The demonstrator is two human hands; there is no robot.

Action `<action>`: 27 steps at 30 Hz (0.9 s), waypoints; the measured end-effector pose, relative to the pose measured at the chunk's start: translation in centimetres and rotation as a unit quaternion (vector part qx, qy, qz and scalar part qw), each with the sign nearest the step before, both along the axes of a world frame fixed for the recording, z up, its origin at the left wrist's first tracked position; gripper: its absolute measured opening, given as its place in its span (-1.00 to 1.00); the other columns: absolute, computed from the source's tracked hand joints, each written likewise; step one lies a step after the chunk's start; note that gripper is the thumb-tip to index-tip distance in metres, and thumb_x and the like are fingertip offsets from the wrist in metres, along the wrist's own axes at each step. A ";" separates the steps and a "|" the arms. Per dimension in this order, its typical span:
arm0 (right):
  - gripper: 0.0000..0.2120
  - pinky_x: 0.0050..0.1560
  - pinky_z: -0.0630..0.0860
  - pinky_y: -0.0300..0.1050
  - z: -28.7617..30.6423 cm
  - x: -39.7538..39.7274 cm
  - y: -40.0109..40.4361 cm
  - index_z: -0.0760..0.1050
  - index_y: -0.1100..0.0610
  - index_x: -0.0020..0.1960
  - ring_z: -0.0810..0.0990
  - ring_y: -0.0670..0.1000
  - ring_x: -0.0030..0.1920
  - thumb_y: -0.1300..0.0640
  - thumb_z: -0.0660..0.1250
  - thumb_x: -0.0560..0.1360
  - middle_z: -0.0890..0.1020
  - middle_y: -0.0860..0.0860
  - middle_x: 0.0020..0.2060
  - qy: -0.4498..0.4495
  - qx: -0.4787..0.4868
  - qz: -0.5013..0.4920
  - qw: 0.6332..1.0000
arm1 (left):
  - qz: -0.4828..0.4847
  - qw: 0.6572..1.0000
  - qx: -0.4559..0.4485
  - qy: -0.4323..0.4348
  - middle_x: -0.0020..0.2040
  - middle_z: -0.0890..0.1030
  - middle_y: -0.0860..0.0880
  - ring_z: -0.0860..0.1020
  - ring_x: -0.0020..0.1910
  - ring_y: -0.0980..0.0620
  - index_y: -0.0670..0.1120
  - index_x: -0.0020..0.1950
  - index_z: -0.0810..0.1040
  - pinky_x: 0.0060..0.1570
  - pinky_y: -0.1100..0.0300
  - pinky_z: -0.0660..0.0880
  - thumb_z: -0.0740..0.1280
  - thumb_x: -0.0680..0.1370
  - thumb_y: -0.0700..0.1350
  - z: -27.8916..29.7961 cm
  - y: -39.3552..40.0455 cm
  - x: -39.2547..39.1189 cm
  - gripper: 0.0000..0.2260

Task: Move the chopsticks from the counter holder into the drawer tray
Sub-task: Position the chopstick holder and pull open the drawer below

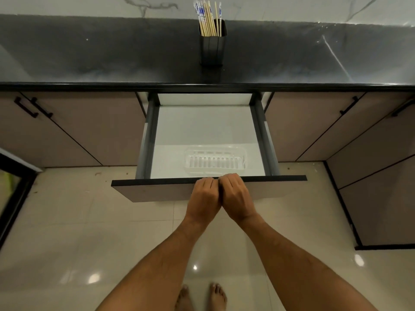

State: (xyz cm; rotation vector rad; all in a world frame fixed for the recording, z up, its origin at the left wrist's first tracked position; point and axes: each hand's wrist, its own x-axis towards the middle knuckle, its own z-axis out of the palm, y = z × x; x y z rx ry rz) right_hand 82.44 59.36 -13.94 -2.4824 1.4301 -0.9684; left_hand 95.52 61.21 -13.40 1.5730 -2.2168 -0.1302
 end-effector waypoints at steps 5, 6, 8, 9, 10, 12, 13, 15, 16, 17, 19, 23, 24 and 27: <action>-0.88 -0.20 0.50 0.00 3.6 -0.5 -2.7 0.53 0.23 -0.17 0.49 0.07 -0.26 0.35 0.30 0.54 0.56 0.11 -0.28 0.016 -0.034 -0.025 0.999 | -0.012 0.997 -0.077 0.003 -0.34 0.55 -0.10 0.48 -0.34 -0.03 -0.16 -0.23 0.56 -0.27 0.08 0.49 0.29 0.51 -0.33 3.6 -3.1 -0.3 -0.85; -0.89 -0.18 0.51 0.02 4.1 -0.7 -3.3 0.55 0.25 -0.12 0.52 0.09 -0.23 0.36 0.29 0.54 0.58 0.13 -0.25 0.022 -0.030 -0.034 0.999 | -0.004 0.997 -0.077 0.001 -0.31 0.57 -0.11 0.50 -0.32 -0.06 -0.17 -0.21 0.58 -0.25 0.04 0.50 0.29 0.53 -0.32 3.9 -3.8 -0.3 -0.85; -0.89 -0.11 0.55 0.04 4.6 -1.3 -4.7 0.58 0.29 0.00 0.57 0.13 -0.16 0.34 0.27 0.57 0.63 0.17 -0.16 0.038 -0.011 -0.061 0.997 | 0.027 0.998 -0.056 0.014 -0.22 0.63 -0.14 0.57 -0.23 -0.11 -0.20 -0.12 0.61 -0.17 -0.02 0.54 0.32 0.56 -0.28 4.3 -5.1 0.1 -0.90; -0.88 -0.09 0.56 0.05 4.8 -1.7 -5.3 0.57 0.29 0.04 0.57 0.14 -0.13 0.33 0.26 0.59 0.63 0.17 -0.12 0.043 0.006 -0.078 0.996 | 0.044 0.998 -0.040 0.025 -0.15 0.65 -0.16 0.60 -0.18 -0.14 -0.22 -0.05 0.62 -0.10 -0.04 0.56 0.33 0.58 -0.25 4.4 -5.7 0.5 -0.91; -0.87 -0.06 0.57 0.07 4.9 -2.1 -6.1 0.56 0.29 0.08 0.57 0.14 -0.10 0.31 0.26 0.59 0.63 0.17 -0.09 0.042 0.030 -0.098 0.994 | 0.063 0.997 -0.021 0.035 -0.08 0.66 -0.18 0.61 -0.11 -0.15 -0.24 0.03 0.62 -0.03 -0.06 0.57 0.31 0.60 -0.23 4.3 -6.4 0.9 -0.88; -0.82 0.08 0.57 0.06 4.7 -2.8 -7.7 0.53 0.28 0.17 0.56 0.15 0.02 0.26 0.24 0.62 0.61 0.17 0.01 0.033 0.092 -0.144 0.985 | 0.108 0.993 0.029 0.047 0.07 0.65 -0.19 0.60 0.05 -0.15 -0.25 0.19 0.58 0.15 -0.04 0.54 0.26 0.64 -0.18 4.0 -7.5 2.0 -0.79; -0.78 0.17 0.54 0.04 4.5 -3.2 -8.7 0.51 0.28 0.24 0.55 0.16 0.11 0.22 0.23 0.64 0.60 0.18 0.09 0.027 0.131 -0.171 0.976 | 0.130 0.989 0.052 0.049 0.14 0.63 -0.19 0.58 0.12 -0.13 -0.24 0.26 0.55 0.23 0.00 0.51 0.23 0.66 -0.15 3.6 -8.1 2.5 -0.75; -0.70 0.25 0.46 0.00 4.0 -3.9 -10.5 0.44 0.28 0.34 0.52 0.17 0.22 0.18 0.21 0.66 0.56 0.18 0.21 0.015 0.208 -0.214 0.954 | 0.175 0.978 0.093 0.065 0.25 0.58 -0.18 0.53 0.24 -0.11 -0.23 0.35 0.49 0.31 0.05 0.43 0.21 0.67 -0.12 2.7 -9.4 3.6 -0.69; -0.68 0.25 0.45 -0.01 3.6 -4.2 -11.3 0.42 0.28 0.37 0.51 0.17 0.25 0.18 0.22 0.65 0.54 0.19 0.24 0.009 0.240 -0.226 0.944 | 0.196 0.970 0.116 0.081 0.30 0.55 -0.18 0.51 0.28 -0.12 -0.23 0.39 0.45 0.33 0.06 0.40 0.20 0.67 -0.11 2.3 -10.0 4.1 -0.67; -0.66 0.25 0.45 -0.01 3.3 -4.4 -12.0 0.40 0.29 0.38 0.50 0.17 0.27 0.18 0.23 0.65 0.53 0.19 0.26 0.001 0.269 -0.233 0.935 | 0.214 0.962 0.139 0.100 0.34 0.52 -0.19 0.48 0.32 -0.12 -0.24 0.42 0.42 0.35 0.05 0.39 0.20 0.67 -0.11 2.0 -10.6 4.5 -0.65; -0.63 0.24 0.45 -0.02 2.5 -4.6 -13.2 0.38 0.30 0.39 0.49 0.19 0.29 0.17 0.24 0.64 0.51 0.20 0.30 -0.019 0.326 -0.242 0.914 | 0.247 0.941 0.183 0.143 0.38 0.48 -0.20 0.45 0.35 -0.14 -0.26 0.45 0.37 0.34 0.04 0.39 0.21 0.67 -0.10 1.2 -11.5 5.1 -0.61; -0.61 0.16 0.44 -0.01 0.2 -4.9 -15.2 0.37 0.33 0.37 0.49 0.19 0.28 0.15 0.26 0.62 0.50 0.23 0.31 -0.034 0.426 -0.257 0.867 | 0.308 0.881 0.268 0.238 0.42 0.43 -0.23 0.44 0.37 -0.19 -0.28 0.48 0.32 0.26 0.05 0.41 0.23 0.66 -0.08 -0.8 -13.7 5.9 -0.55; -0.63 0.06 0.43 -0.06 -0.4 -5.0 -15.5 0.38 0.32 0.35 0.51 0.16 0.20 0.15 0.26 0.61 0.51 0.22 0.29 -0.037 0.443 -0.261 0.857 | 0.321 0.866 0.282 0.260 0.42 0.44 -0.24 0.45 0.36 -0.20 -0.29 0.47 0.33 0.19 0.08 0.42 0.23 0.66 -0.07 -1.3 -14.2 6.1 -0.55; -0.67 -0.02 0.37 -0.11 -2.0 -5.2 -16.1 0.39 0.31 0.30 0.47 0.10 0.04 0.17 0.25 0.60 0.51 0.20 0.26 -0.068 0.482 -0.272 0.830 | 0.344 0.828 0.324 0.302 0.41 0.46 -0.21 0.48 0.34 -0.19 -0.28 0.46 0.35 0.04 0.15 0.35 0.22 0.66 -0.06 -2.9 -15.8 6.5 -0.56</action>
